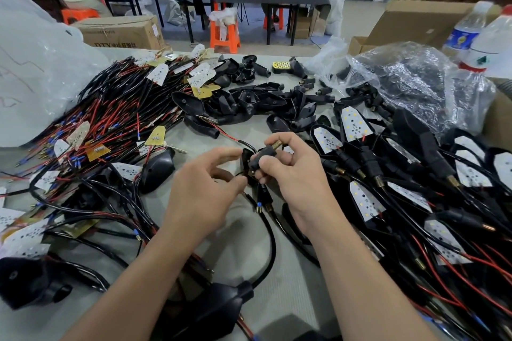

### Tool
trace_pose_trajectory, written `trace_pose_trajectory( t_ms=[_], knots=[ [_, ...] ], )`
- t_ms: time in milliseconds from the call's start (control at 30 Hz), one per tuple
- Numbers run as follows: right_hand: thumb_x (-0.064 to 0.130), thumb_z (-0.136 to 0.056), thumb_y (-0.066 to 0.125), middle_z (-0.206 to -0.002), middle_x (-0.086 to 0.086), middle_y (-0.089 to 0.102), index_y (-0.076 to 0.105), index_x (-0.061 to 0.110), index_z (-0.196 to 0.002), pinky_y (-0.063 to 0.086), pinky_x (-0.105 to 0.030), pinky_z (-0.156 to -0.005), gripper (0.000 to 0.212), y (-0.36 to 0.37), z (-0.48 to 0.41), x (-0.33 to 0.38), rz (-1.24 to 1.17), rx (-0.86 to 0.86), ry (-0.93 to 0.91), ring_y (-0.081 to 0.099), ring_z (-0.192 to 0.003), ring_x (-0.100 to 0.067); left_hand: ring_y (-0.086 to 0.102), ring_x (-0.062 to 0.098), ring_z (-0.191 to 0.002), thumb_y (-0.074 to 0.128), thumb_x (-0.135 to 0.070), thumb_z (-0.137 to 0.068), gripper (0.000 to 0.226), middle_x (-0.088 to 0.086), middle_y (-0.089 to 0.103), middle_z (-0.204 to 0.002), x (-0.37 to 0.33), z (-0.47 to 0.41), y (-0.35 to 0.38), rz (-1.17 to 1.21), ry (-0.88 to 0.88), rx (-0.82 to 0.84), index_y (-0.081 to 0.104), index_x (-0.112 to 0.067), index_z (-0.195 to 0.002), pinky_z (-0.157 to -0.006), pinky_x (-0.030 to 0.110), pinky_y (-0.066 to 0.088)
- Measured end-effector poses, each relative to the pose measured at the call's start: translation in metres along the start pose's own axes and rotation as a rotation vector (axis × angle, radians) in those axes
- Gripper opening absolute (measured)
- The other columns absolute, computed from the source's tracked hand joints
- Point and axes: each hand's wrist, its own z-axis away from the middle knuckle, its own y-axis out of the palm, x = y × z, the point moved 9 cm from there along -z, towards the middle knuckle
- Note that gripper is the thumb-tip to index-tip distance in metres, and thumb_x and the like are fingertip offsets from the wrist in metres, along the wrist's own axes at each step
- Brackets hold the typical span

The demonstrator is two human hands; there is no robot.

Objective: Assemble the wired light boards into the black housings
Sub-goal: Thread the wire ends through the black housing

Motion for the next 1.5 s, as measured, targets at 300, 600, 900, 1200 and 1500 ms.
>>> trace_pose_trajectory(
  t_ms=[300, 600, 900, 1200, 1500],
  knots=[
    [-0.009, -0.080, 0.064, -0.089, -0.033, 0.069, 0.066, 0.014, -0.093, 0.050, -0.026, -0.060, 0.026, 0.002, 0.001, 0.000, -0.025, 0.022, 0.013, 0.059, -0.065, -0.024, 0.066, -0.003, -0.075, 0.090, -0.031, -0.074, 0.020, -0.035, 0.071, -0.082, 0.005, -0.001, -0.003, -0.053, -0.026, -0.055, 0.076, -0.044, -0.068, -0.072, 0.027, 0.054],
    [-0.013, -0.087, 0.062, -0.083, -0.017, 0.071, 0.069, 0.010, -0.093, 0.052, -0.023, -0.059, 0.025, -0.001, 0.002, 0.000, -0.121, 0.020, 0.059, 0.060, -0.059, -0.016, 0.067, -0.003, -0.069, 0.091, -0.021, -0.073, 0.020, -0.028, 0.074, -0.084, 0.020, -0.006, 0.006, 0.090, -0.098, 0.012, 0.080, -0.038, -0.072, -0.065, 0.012, 0.049],
    [-0.011, -0.083, 0.064, -0.073, -0.013, 0.065, 0.071, 0.004, -0.099, 0.049, -0.023, -0.061, 0.023, 0.002, 0.003, -0.002, -0.013, 0.040, 0.069, 0.057, -0.065, -0.020, 0.056, -0.017, -0.091, 0.088, -0.024, -0.073, 0.040, -0.047, 0.064, -0.103, 0.003, -0.004, -0.003, -0.006, 0.058, -0.077, 0.072, -0.060, -0.073, -0.076, 0.020, 0.041],
    [-0.007, -0.092, 0.061, -0.069, -0.003, 0.067, 0.067, 0.005, -0.102, 0.047, -0.023, -0.061, 0.017, 0.001, 0.002, -0.009, -0.119, 0.022, 0.167, 0.058, -0.062, -0.017, 0.060, -0.006, -0.111, 0.090, -0.021, -0.074, 0.032, -0.035, 0.072, -0.101, 0.000, -0.005, -0.010, 0.115, 0.131, -0.120, 0.077, -0.050, -0.075, -0.099, 0.027, 0.040],
    [0.016, -0.108, 0.043, -0.075, -0.012, 0.073, 0.071, 0.006, -0.084, 0.047, -0.023, -0.052, 0.038, -0.003, 0.002, -0.010, -0.193, -0.054, 0.168, 0.063, -0.054, -0.018, 0.061, 0.000, -0.099, 0.084, -0.037, -0.078, 0.011, -0.035, 0.067, -0.110, 0.003, 0.001, -0.024, 0.012, 0.029, -0.286, 0.074, -0.039, -0.080, -0.093, 0.031, 0.046]
  ],
)
